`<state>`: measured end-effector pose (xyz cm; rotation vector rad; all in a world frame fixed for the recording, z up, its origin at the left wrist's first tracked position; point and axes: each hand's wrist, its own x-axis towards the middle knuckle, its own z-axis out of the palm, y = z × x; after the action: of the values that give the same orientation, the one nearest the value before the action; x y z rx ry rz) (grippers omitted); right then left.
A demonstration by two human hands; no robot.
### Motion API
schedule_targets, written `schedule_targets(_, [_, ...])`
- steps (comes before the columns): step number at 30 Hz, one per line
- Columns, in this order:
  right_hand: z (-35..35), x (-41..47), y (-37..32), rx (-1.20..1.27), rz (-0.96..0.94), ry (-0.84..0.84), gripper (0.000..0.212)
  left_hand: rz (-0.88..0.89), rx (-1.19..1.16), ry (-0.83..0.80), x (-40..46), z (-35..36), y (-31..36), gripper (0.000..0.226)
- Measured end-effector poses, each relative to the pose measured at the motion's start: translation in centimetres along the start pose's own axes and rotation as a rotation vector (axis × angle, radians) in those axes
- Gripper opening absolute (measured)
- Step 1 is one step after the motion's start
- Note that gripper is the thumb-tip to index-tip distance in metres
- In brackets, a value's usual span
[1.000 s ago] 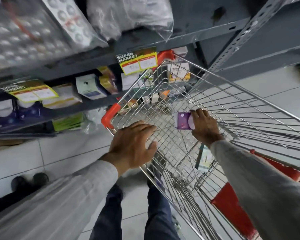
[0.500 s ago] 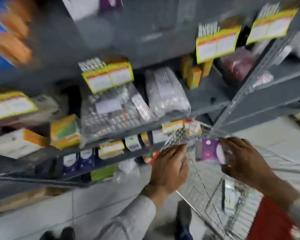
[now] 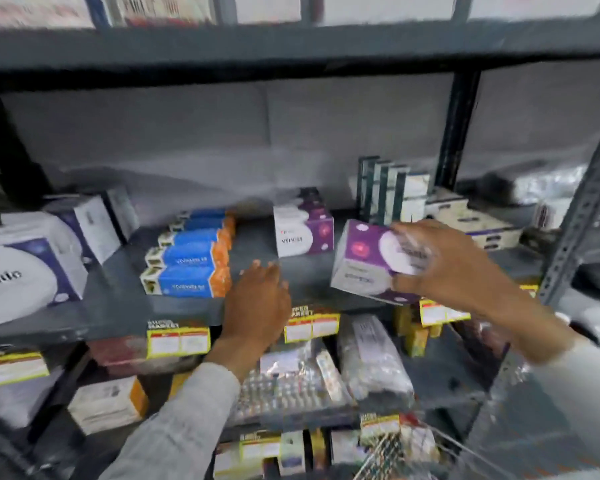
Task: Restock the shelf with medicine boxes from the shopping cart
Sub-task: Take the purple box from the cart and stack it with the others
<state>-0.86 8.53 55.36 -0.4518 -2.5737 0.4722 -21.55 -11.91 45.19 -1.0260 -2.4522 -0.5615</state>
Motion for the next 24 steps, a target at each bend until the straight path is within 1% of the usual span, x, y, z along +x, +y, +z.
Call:
schedule_targets(2, [0.7, 3.6, -1.8, 0.003, 0.018, -0.078, 0.095, 0.007, 0.09, -0.056, 0.0, 0.5, -0.5, 0.052])
schedule_targets(6, [3.4, 8.2, -3.8, 0.08, 0.064, -0.206, 0.085, -0.005, 0.102, -0.039, -0.2, 1.3, -0.9, 0.059])
schedule_targets(9, [5.5, 9.5, -4.3, 0.101, 0.083, -0.28, 0.087, -0.015, 0.123, -0.051, -0.3, 1.4, -1.0, 0.064])
schedule_targets(13, [7.2, 9.9, -3.2, 0.094, 0.074, -0.284, 0.085, -0.022, 0.125, -0.065, -0.3, 1.5, -0.9, 0.062])
schedule_targets(15, [7.7, 9.4, -2.7, 0.062, 0.042, -0.285, 0.087, -0.029, 0.119, -0.057, -0.3, 1.6, -0.9, 0.065])
schedule_targets(17, [7.9, 8.3, -2.3, 0.002, -0.009, -0.242, 0.086, -0.03, 0.098, -0.055, -0.4, 1.9, -1.1, 0.068])
schedule_targets(18, [7.9, 7.4, -2.2, -0.016, -0.039, -0.191, 0.082, -0.032, 0.083, -0.062, -0.5, 1.9, -1.2, 0.068])
schedule_targets(21, [7.8, 3.3, -1.2, -0.003, -0.154, 0.044, 0.067, -0.045, -0.024, -0.057, -0.7, 1.4, -1.1, 0.062])
schedule_targets(22, [7.8, 1.5, -0.7, 0.013, -0.185, 0.116, 0.061, -0.064, -0.097, -0.009, -1.0, 1.1, -0.8, 0.058])
schedule_targets(24, [8.2, -2.4, 1.1, 0.05, -0.23, 0.205, 0.048, -0.109, -0.266, 0.17, -2.3, 0.7, -0.1, 0.046])
